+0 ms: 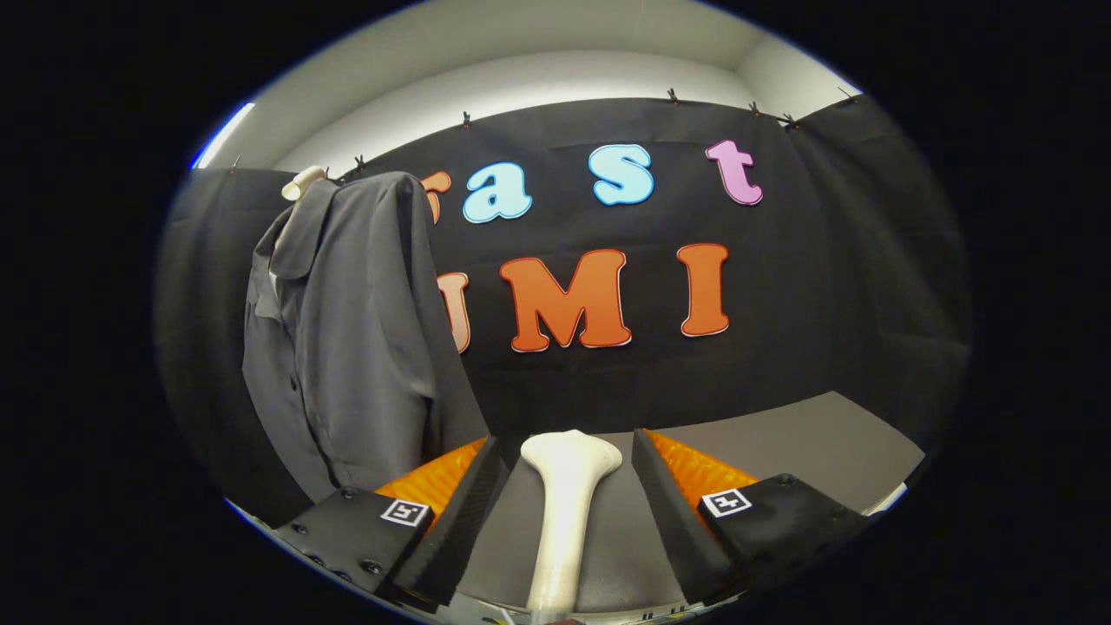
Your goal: Iron the clothes twice with a garment steamer, once on the left side and once on the right side.
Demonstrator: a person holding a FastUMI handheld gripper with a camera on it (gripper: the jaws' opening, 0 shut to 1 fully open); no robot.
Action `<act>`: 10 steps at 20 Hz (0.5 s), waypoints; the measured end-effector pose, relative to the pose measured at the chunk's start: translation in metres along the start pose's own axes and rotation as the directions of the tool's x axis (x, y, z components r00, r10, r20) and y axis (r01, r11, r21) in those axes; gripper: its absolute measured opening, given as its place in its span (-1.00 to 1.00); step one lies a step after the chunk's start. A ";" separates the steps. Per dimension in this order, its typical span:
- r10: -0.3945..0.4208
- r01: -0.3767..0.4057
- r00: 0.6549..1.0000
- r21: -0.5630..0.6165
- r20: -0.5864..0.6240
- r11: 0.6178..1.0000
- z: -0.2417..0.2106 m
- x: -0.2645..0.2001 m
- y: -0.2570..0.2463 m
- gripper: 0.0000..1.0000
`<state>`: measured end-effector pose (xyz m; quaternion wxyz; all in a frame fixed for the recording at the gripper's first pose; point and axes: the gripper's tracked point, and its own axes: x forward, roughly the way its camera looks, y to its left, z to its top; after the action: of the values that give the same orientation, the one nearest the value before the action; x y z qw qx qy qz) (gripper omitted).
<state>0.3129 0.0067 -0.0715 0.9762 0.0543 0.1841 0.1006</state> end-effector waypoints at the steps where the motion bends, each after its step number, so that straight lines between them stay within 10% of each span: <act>1: -0.014 0.013 0.999 -0.025 -0.044 1.000 -0.008 0.011 -0.005 0.96; 10: -0.014 0.006 0.955 -0.027 -0.298 1.000 -0.067 0.075 -0.016 0.95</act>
<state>0.3590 0.0121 -0.1619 0.9385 0.0251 0.3280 0.1051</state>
